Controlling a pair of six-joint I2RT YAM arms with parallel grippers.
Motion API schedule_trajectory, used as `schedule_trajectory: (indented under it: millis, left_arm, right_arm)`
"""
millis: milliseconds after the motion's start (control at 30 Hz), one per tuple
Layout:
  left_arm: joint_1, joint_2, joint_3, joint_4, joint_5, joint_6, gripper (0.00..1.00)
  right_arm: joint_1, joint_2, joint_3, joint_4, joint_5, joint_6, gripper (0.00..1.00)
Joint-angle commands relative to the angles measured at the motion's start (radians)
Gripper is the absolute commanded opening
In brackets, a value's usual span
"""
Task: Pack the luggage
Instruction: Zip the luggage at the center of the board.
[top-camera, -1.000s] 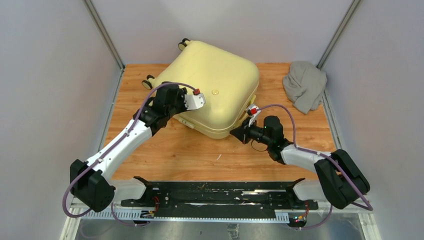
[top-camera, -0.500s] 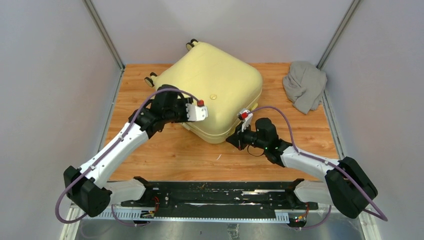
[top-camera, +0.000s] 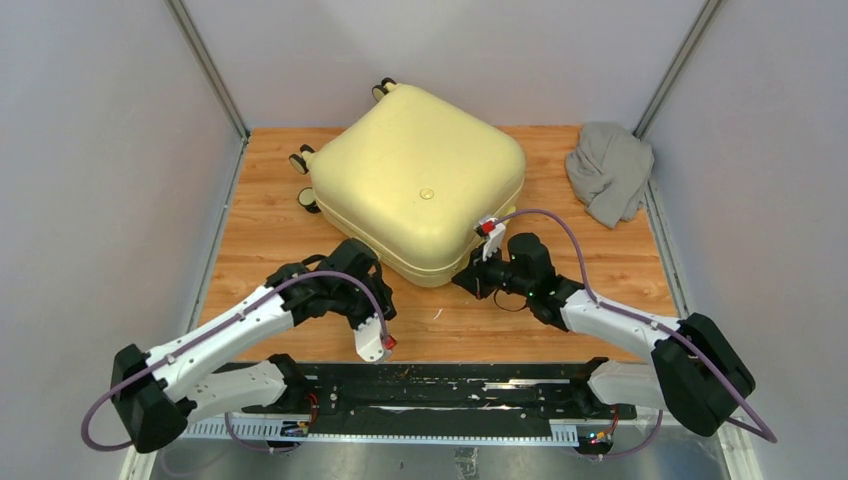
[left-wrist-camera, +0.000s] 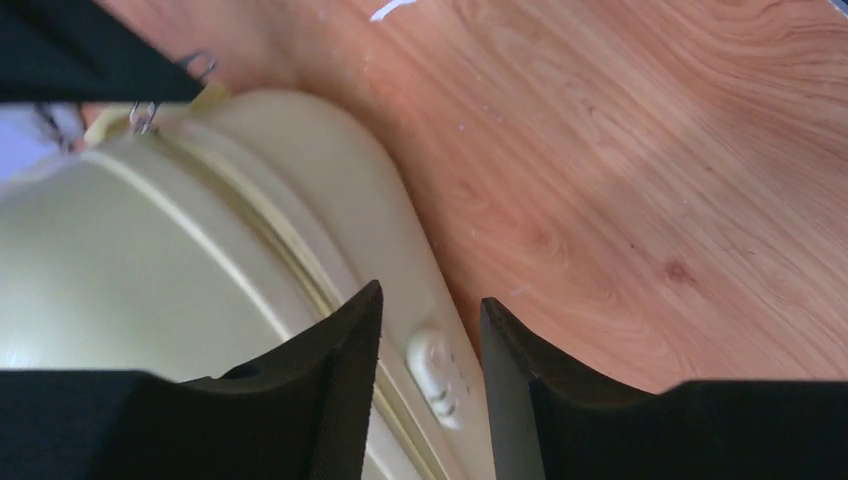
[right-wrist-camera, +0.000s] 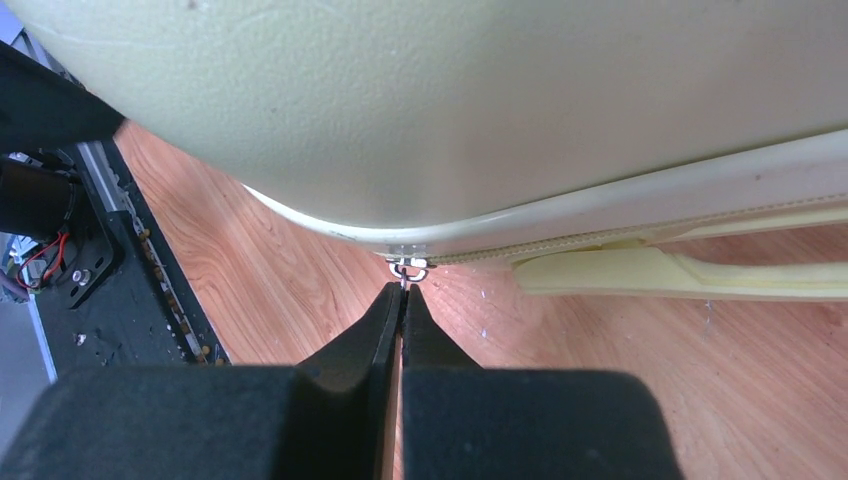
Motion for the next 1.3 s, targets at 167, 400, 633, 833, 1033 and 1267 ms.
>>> schedule_trajectory:
  millis: [167,400,633,833,1033,1267]
  left_arm:
    - [-0.060,0.141,-0.029,0.328,-0.020,0.181,0.27]
    - [-0.070,0.199,-0.095,0.554,-0.027,0.244,0.17]
    - [-0.089,0.276,-0.044,0.637,-0.065,0.187,0.12]
    - [-0.101,0.296,-0.039,0.688,-0.073,0.179,0.09]
    - [-0.145,0.298,-0.025,0.702,-0.083,0.135,0.09]
    - [-0.161,0.171,0.016,0.341,-0.074,0.051,0.23]
  right_arm:
    - [0.021,-0.026,0.022,-0.069,0.040,0.005,0.00]
    - [0.057,-0.054,0.029,-0.090,0.067,-0.015,0.00]
    - [0.142,-0.044,0.064,-0.117,0.117,-0.042,0.00]
    - [0.253,-0.016,0.113,-0.122,0.152,-0.050,0.00]
    - [0.304,0.066,0.175,-0.107,0.146,-0.045,0.00]
    - [0.305,0.085,0.179,-0.096,0.333,0.021,0.00]
